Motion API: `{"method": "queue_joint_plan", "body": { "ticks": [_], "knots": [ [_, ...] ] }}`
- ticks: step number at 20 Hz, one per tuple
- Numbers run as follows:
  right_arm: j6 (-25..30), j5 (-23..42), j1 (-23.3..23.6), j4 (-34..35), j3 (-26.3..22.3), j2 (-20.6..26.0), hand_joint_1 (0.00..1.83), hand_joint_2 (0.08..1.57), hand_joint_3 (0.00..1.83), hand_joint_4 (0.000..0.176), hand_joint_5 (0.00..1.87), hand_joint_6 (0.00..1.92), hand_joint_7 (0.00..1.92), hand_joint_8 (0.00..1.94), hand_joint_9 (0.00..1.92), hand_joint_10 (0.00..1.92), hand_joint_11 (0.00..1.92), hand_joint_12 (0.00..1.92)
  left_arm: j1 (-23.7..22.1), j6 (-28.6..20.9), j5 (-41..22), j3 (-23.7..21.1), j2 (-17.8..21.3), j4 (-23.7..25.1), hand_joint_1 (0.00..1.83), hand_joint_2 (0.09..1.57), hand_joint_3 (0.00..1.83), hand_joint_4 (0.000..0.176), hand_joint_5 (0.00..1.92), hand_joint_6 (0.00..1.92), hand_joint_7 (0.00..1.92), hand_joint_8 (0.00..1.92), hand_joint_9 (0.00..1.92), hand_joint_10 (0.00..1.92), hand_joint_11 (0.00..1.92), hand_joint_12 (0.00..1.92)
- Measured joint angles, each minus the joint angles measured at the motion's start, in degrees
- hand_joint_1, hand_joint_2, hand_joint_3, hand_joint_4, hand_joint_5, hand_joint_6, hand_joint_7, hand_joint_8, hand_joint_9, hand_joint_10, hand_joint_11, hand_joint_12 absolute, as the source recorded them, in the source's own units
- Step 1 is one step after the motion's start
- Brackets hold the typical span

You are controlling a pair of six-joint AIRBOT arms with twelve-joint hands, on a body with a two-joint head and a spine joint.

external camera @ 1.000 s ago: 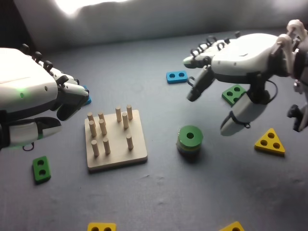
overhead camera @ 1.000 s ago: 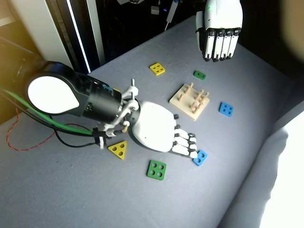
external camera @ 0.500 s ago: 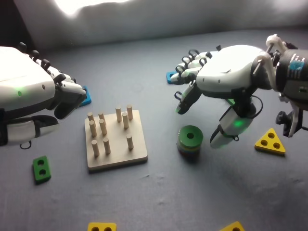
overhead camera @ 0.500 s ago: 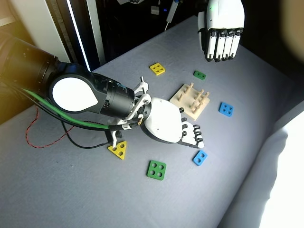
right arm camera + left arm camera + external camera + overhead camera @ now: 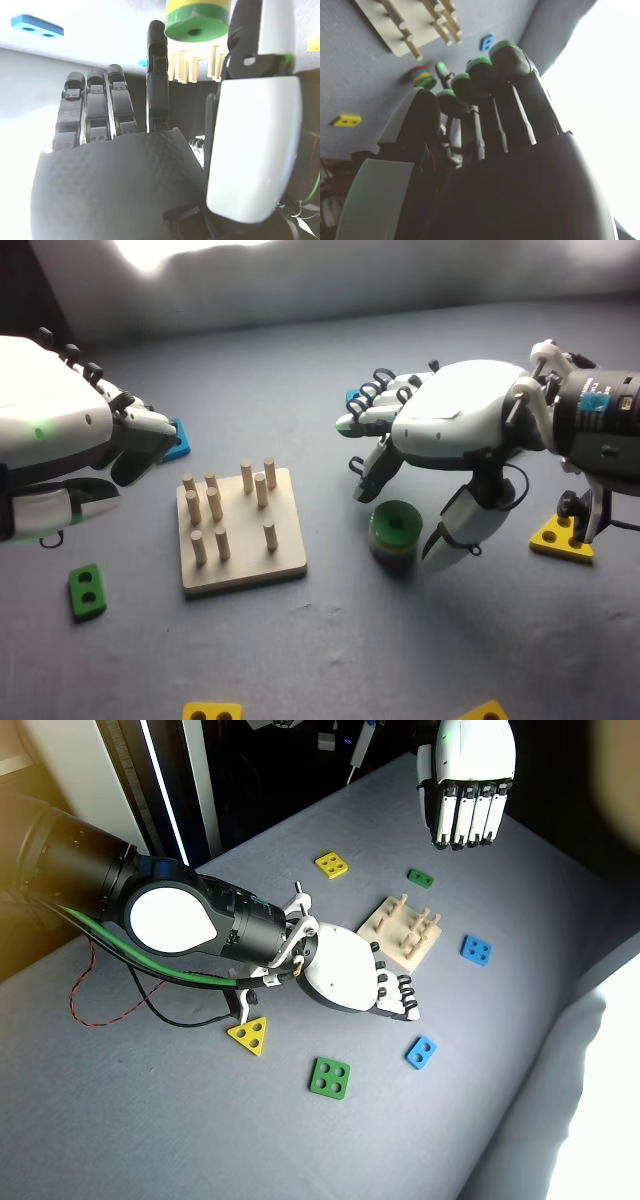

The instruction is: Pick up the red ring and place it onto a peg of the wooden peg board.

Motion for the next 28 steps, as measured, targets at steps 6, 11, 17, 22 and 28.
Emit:
{"method": "queue_joint_plan", "body": {
  "ticks": [6,11,17,22,28],
  "knots": [
    [-0.15,0.48,-1.11,0.00,0.13,-0.68,0.92,0.85,0.01,0.176,0.86,0.03,0.17,0.00,0.00,0.00,0.00,0.00,-0.02,0.00,0.02,0.00,0.00,0.17,0.74,1.52,0.00,0.000,0.37,1.92,0.44,1.92,0.49,1.92,0.53,1.92],
    [-0.52,1.42,-1.16,0.11,0.35,-0.79,1.09,1.02,0.00,0.152,1.21,0.61,0.41,0.00,0.09,0.01,0.00,0.00,-0.02,0.00,0.02,-0.02,0.00,0.39,0.75,1.53,0.00,0.000,0.38,1.92,0.47,1.92,0.51,1.92,0.55,1.92],
    [-0.48,2.47,-1.75,0.24,0.35,-0.81,1.13,1.02,0.00,0.015,1.20,0.64,0.44,0.00,0.17,0.01,0.00,0.00,-0.07,-0.02,0.00,-0.02,0.00,0.42,0.72,1.53,0.00,0.000,0.37,1.92,0.40,1.92,0.45,1.92,0.51,1.92],
    [-0.52,2.25,-1.51,1.31,0.35,-0.81,1.14,1.03,0.00,0.000,1.19,0.65,0.46,0.00,0.16,0.00,0.00,0.00,-0.07,0.00,0.00,-0.02,0.00,0.42,0.71,1.53,0.00,0.000,0.37,1.92,0.41,1.92,0.46,1.92,0.49,1.92],
    [-0.72,0.00,1.62,4.35,0.48,-0.81,1.13,1.02,0.00,0.038,1.21,0.62,0.45,0.00,0.15,0.01,0.00,0.00,-0.20,-0.02,-0.02,-0.09,0.00,0.44,0.73,1.53,0.00,0.000,0.37,1.92,0.42,1.92,0.46,1.92,0.51,1.92]
  ]
}}
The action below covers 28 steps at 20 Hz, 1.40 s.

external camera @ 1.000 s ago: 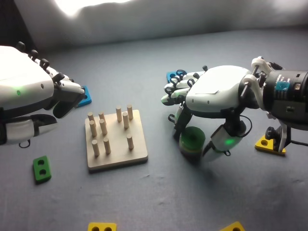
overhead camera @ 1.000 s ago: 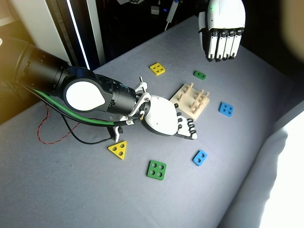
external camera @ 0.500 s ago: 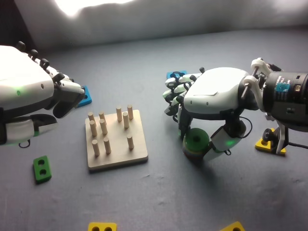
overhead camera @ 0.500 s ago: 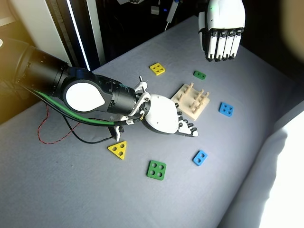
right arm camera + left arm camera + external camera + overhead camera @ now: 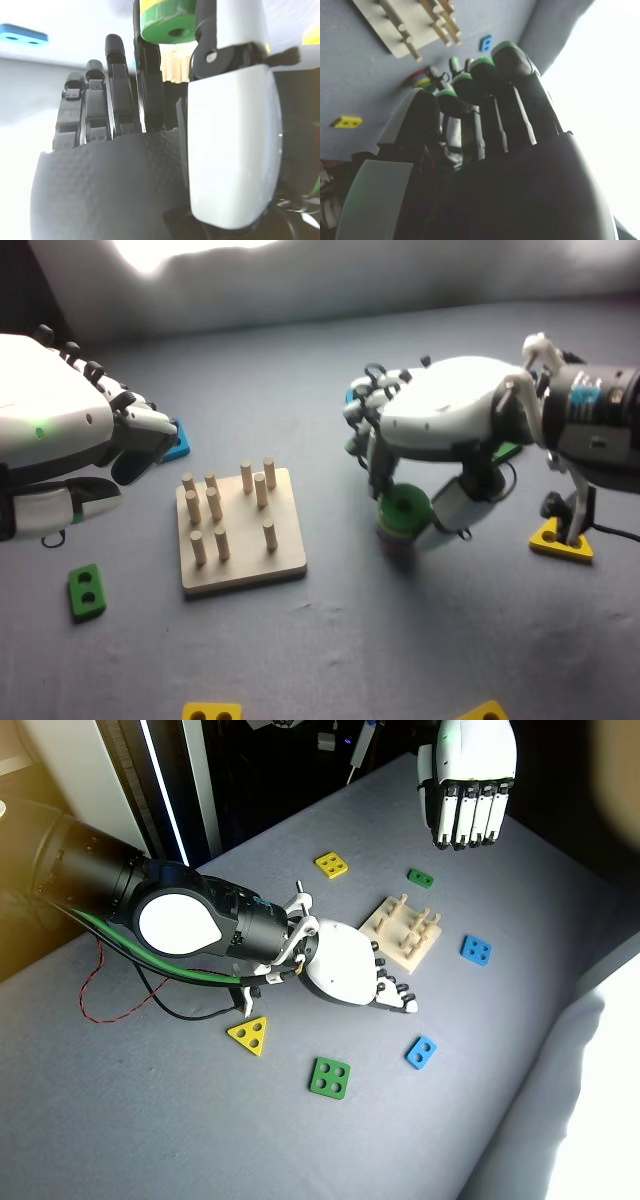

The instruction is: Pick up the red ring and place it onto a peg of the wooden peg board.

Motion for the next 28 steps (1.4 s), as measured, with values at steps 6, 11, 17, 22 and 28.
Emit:
{"method": "queue_joint_plan", "body": {
  "ticks": [6,11,17,22,28],
  "knots": [
    [0.02,0.09,2.75,0.13,0.04,-2.05,1.13,1.02,0.00,0.040,1.21,0.61,0.45,0.00,0.12,0.01,0.00,0.00,0.00,0.00,0.02,0.02,0.00,0.00,0.71,1.53,0.00,0.000,0.37,1.92,0.44,1.92,0.47,1.92,0.51,1.92],
    [0.00,-0.68,5.75,0.11,0.11,-4.33,1.13,1.01,0.00,0.048,1.22,0.59,0.46,0.00,0.12,0.01,0.00,0.00,-0.07,0.00,0.02,0.02,0.00,0.07,0.72,1.52,0.00,0.000,0.37,1.92,0.42,1.92,0.46,1.92,0.51,1.92],
    [0.04,-1.75,7.48,0.11,0.22,-7.26,1.11,1.03,0.00,0.065,1.17,0.67,0.48,0.00,0.08,0.00,0.00,0.00,-0.07,0.02,0.00,0.09,0.00,0.13,0.74,1.52,0.00,0.000,0.38,1.92,0.47,1.92,0.51,1.92,0.56,1.92],
    [0.02,-2.84,6.58,0.09,0.22,-8.35,1.12,1.03,0.00,0.049,1.18,0.66,0.56,0.01,0.19,0.01,0.00,0.00,-0.07,0.00,-0.13,0.26,0.00,0.13,0.75,1.52,0.00,0.000,0.37,1.92,0.42,1.92,0.47,1.92,0.52,1.92],
    [0.07,-3.30,6.23,0.13,-0.20,-9.38,1.09,1.04,0.00,0.108,1.14,0.73,0.55,0.00,0.15,0.00,0.00,0.00,-0.11,0.02,-0.02,0.50,0.00,0.13,0.74,1.52,0.00,0.000,0.37,1.92,0.45,1.92,0.50,1.92,0.55,1.92]
  ]
}}
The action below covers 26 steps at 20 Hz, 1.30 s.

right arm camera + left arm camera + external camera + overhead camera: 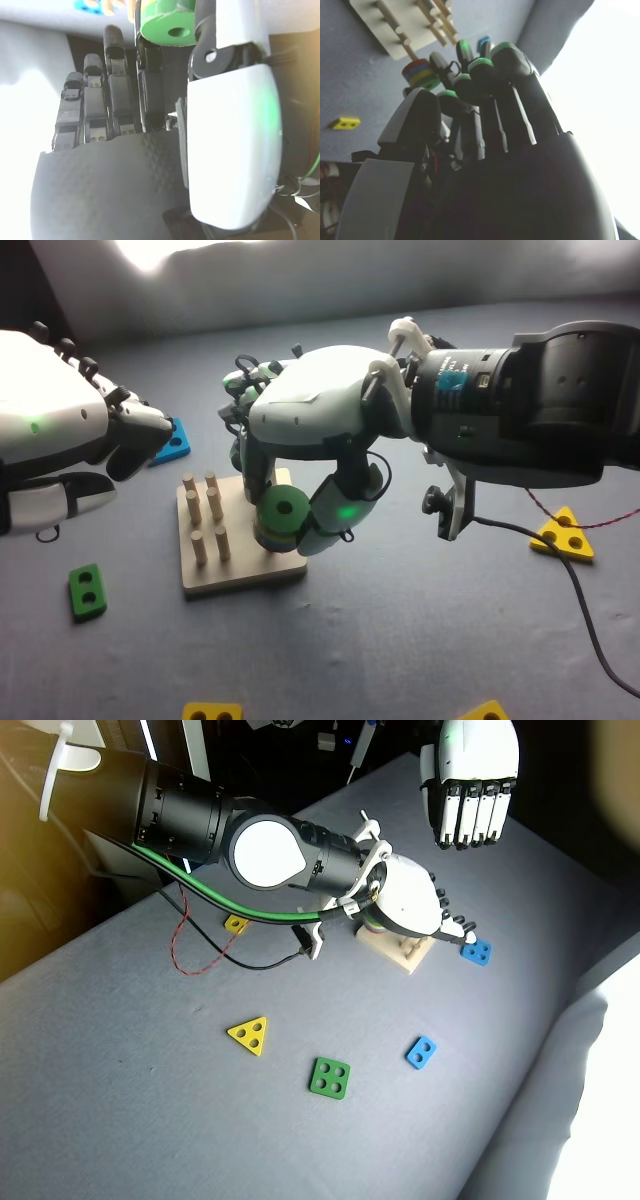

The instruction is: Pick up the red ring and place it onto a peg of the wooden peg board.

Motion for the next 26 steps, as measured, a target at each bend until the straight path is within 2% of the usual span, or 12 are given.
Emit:
{"method": "queue_joint_plan", "body": {
  "ticks": [2,6,7,9,10,11,16,17,19,23,24,26],
  "knots": [
    [-0.04,0.07,0.00,0.02,0.00,-0.22,1.10,1.04,0.00,0.091,1.14,0.73,0.58,0.01,0.18,0.01,0.00,0.00,0.00,0.00,-0.07,0.00,0.00,0.00,0.75,1.53,0.00,0.000,0.37,1.92,0.44,1.92,0.49,1.92,0.52,1.92],
    [-2.32,0.59,0.00,0.09,0.00,-1.18,1.09,1.05,0.00,0.088,1.12,0.75,0.58,0.00,0.18,0.01,0.00,0.00,0.00,-0.02,-0.09,0.00,0.00,0.00,0.75,1.52,0.00,0.000,0.38,1.92,0.46,1.92,0.50,1.92,0.55,1.92],
    [-3.15,0.81,0.00,0.04,0.00,-1.42,1.08,1.06,0.00,0.123,1.10,0.80,0.56,0.00,0.18,0.01,0.00,0.00,0.00,-0.02,-0.07,0.00,0.00,0.00,0.73,1.52,0.00,0.000,0.38,1.92,0.48,1.92,0.51,1.92,0.54,1.92],
    [-3.17,0.90,0.00,0.09,-0.07,-1.44,1.08,1.06,0.00,0.116,1.09,0.81,0.63,0.02,0.21,0.02,0.00,0.00,0.00,-0.02,-0.07,0.07,0.00,0.00,0.75,1.52,0.00,0.000,0.38,1.92,0.49,1.92,0.53,1.92,0.56,1.92],
    [-3.30,0.90,0.00,0.09,-0.07,-1.42,1.07,1.05,0.00,0.156,1.10,0.79,0.63,0.02,0.16,0.01,0.00,0.00,0.00,-0.02,0.02,0.07,0.00,0.00,0.76,1.52,0.00,0.000,0.38,1.92,0.50,1.92,0.54,1.92,0.59,1.92],
    [-3.61,0.92,-0.02,0.20,-0.04,-1.42,1.06,1.05,0.00,0.163,1.10,0.79,0.61,0.01,0.13,0.00,0.00,0.00,-0.09,-0.02,0.00,0.07,0.00,0.00,0.76,1.52,0.00,0.000,0.38,1.92,0.48,1.92,0.53,1.92,0.58,1.92],
    [-4.46,1.84,-0.24,0.22,0.94,-1.44,1.12,1.04,0.00,0.030,1.15,0.71,0.54,0.00,0.17,0.01,0.00,0.00,-0.07,0.00,-0.09,0.07,0.00,0.00,0.74,1.52,0.00,0.000,0.37,1.92,0.44,1.92,0.50,1.92,0.58,1.92],
    [-4.48,1.99,-0.24,0.20,1.38,-1.44,1.11,1.04,0.00,0.064,1.14,0.72,0.61,0.02,0.18,0.01,0.00,0.00,-0.07,-0.02,-0.09,0.13,0.00,0.00,0.74,1.53,0.00,0.000,0.37,1.92,0.45,1.92,0.49,1.92,0.56,1.92],
    [-4.57,1.49,-0.31,0.15,1.99,-1.42,1.09,1.04,0.00,0.094,1.14,0.73,0.63,0.01,0.20,0.00,0.00,0.00,-0.07,0.00,-0.09,0.13,0.00,0.00,0.74,1.52,0.00,0.000,0.38,1.92,0.48,1.92,0.51,1.92,0.56,1.92],
    [-4.52,1.01,-0.28,0.13,2.21,-1.44,1.12,1.03,0.00,0.032,1.17,0.67,0.51,0.00,0.20,0.00,0.00,0.00,-0.07,0.00,-0.11,0.13,0.00,0.00,0.74,1.53,0.00,0.000,0.37,1.92,0.44,1.92,0.47,1.92,0.54,1.92],
    [-4.37,1.01,-0.28,0.13,2.21,-1.44,1.12,1.03,0.00,0.029,1.18,0.66,0.51,0.00,0.21,0.01,0.00,0.00,-0.07,0.00,-0.09,0.13,0.00,0.00,0.74,1.53,0.00,0.000,0.38,1.92,0.46,1.92,0.49,1.92,0.55,1.92],
    [-4.35,1.16,-0.31,0.13,2.21,-1.44,1.11,1.03,0.00,0.075,1.18,0.66,0.49,0.00,0.17,0.00,0.00,0.00,-0.07,-0.02,-0.09,0.13,0.00,0.00,0.75,1.52,0.00,0.000,0.38,1.92,0.46,1.92,0.50,1.92,0.56,1.92]
  ]
}}
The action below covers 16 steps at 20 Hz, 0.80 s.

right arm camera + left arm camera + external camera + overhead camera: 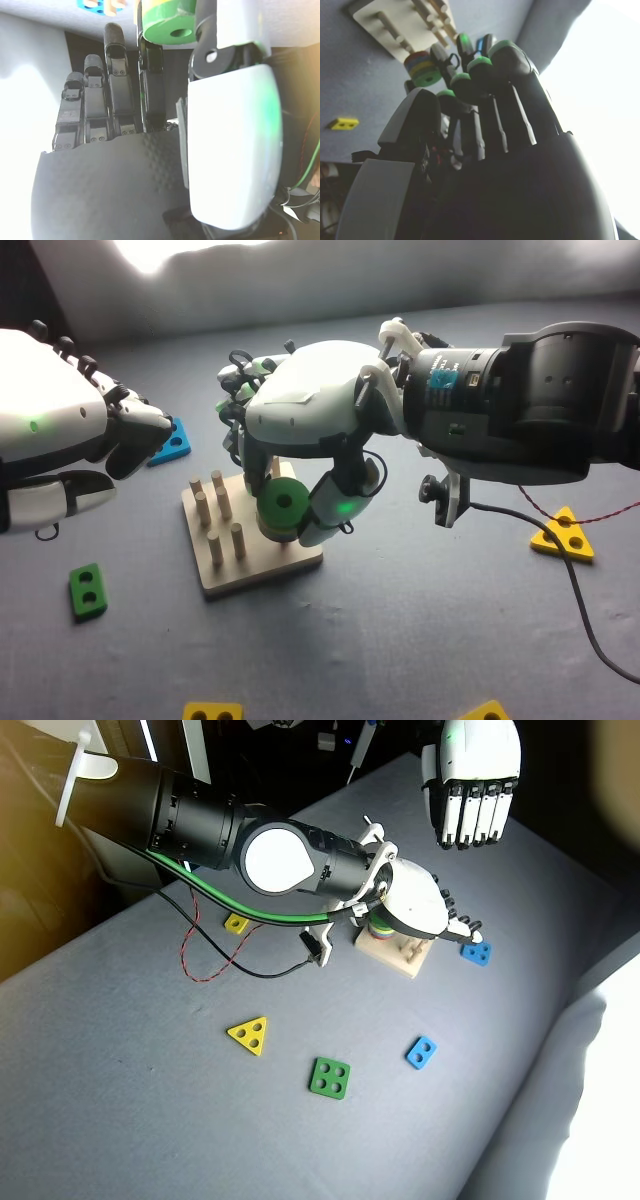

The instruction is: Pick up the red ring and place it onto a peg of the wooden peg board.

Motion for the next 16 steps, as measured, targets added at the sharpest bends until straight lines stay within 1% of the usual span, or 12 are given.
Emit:
{"method": "queue_joint_plan", "body": {
  "ticks": [1,2,4,6,8,9,10,11,12,13,14,16],
  "knots": [
    [0.00,0.15,-0.04,-0.02,0.00,0.00,1.11,1.03,0.00,0.077,1.16,0.68,0.49,0.00,0.20,0.01,0.00,0.00,0.00,0.00,0.00,0.00,0.00,0.00,0.75,1.52,0.00,0.000,0.38,1.92,0.47,1.92,0.51,1.92,0.57,1.92],
    [0.00,0.24,-0.04,-0.02,0.00,0.00,1.12,1.03,0.00,0.060,1.19,0.65,0.51,0.00,0.22,0.01,0.00,0.00,0.00,0.00,0.00,0.00,0.00,0.00,0.75,1.52,0.00,0.000,0.38,1.92,0.47,1.92,0.50,1.92,0.57,1.92],
    [0.00,0.50,-0.31,-0.02,0.00,0.00,1.12,1.02,0.00,0.052,1.20,0.61,0.52,0.00,0.24,0.01,0.00,0.00,0.00,0.00,0.00,0.00,0.00,0.00,0.74,1.52,0.00,0.000,0.38,1.92,0.47,1.92,0.51,1.92,0.57,1.92],
    [0.00,0.44,-0.39,-0.09,0.00,0.00,1.12,1.02,0.00,0.068,1.21,0.60,0.52,0.00,0.17,0.00,0.00,0.00,0.00,0.00,0.00,0.00,0.00,0.00,0.75,1.52,0.00,0.000,0.38,1.92,0.48,1.92,0.52,1.92,0.58,1.92],
    [-0.02,0.46,-0.39,-0.09,0.00,0.00,1.12,1.02,0.00,0.069,1.21,0.60,0.54,0.01,0.23,0.03,0.00,0.00,0.00,0.02,-0.02,0.00,0.00,0.00,0.74,1.52,0.00,0.000,0.37,1.92,0.49,1.92,0.52,1.92,0.56,1.92],
    [-0.02,0.44,-0.39,-0.09,0.00,0.00,1.09,1.02,0.00,0.154,1.20,0.60,0.45,0.00,0.11,0.00,0.00,0.00,0.00,0.00,0.00,0.00,0.00,0.00,0.74,1.52,0.00,0.000,0.38,1.92,0.48,1.92,0.51,1.92,0.56,1.92],
    [-0.04,0.46,-0.39,-0.11,0.00,0.00,0.92,0.94,0.00,0.175,1.01,0.13,0.26,0.00,0.00,0.00,0.00,0.00,0.00,0.02,0.00,0.00,0.00,0.00,0.74,1.52,0.00,0.000,0.37,1.92,0.48,1.92,0.50,1.92,0.55,1.92],
    [-0.07,0.46,-0.39,-0.15,0.00,0.02,0.76,0.82,0.00,0.176,0.52,0.02,0.05,0.00,0.00,0.00,0.00,0.00,0.00,0.00,0.00,0.00,0.00,0.00,0.75,1.52,0.00,0.000,0.37,1.92,0.48,1.92,0.52,1.92,0.56,1.92],
    [-0.09,0.39,-0.39,-0.22,0.00,0.02,0.64,0.65,0.00,0.176,0.18,0.00,0.00,0.00,0.00,0.00,0.00,0.00,0.00,0.02,0.00,0.00,0.00,0.00,0.75,1.52,0.00,0.000,0.38,1.92,0.49,1.92,0.53,1.92,0.56,1.92],
    [-0.07,0.44,-0.39,-0.13,0.00,0.02,0.52,0.61,0.00,0.169,0.04,0.00,0.00,0.00,0.00,0.00,0.00,0.00,0.00,0.02,0.00,-0.02,0.00,0.00,0.75,1.52,0.00,0.000,0.38,1.92,0.50,1.92,0.53,1.92,0.56,1.92],
    [-0.07,0.55,-0.39,-0.15,0.00,0.00,0.50,0.60,0.00,0.129,0.01,0.00,0.00,0.00,0.00,0.00,0.00,0.00,0.00,0.00,-0.04,-0.02,0.00,0.00,0.75,1.52,0.00,0.000,0.38,1.92,0.50,1.92,0.53,1.92,0.56,1.92],
    [-0.04,0.59,-0.39,-0.13,0.00,0.00,0.47,0.61,0.00,0.093,0.00,0.00,0.00,0.00,0.00,0.00,0.00,0.00,0.00,0.02,0.02,-0.02,0.00,0.04,0.75,1.52,0.00,0.000,0.38,1.92,0.49,1.92,0.52,1.92,0.55,1.92]
  ]
}}
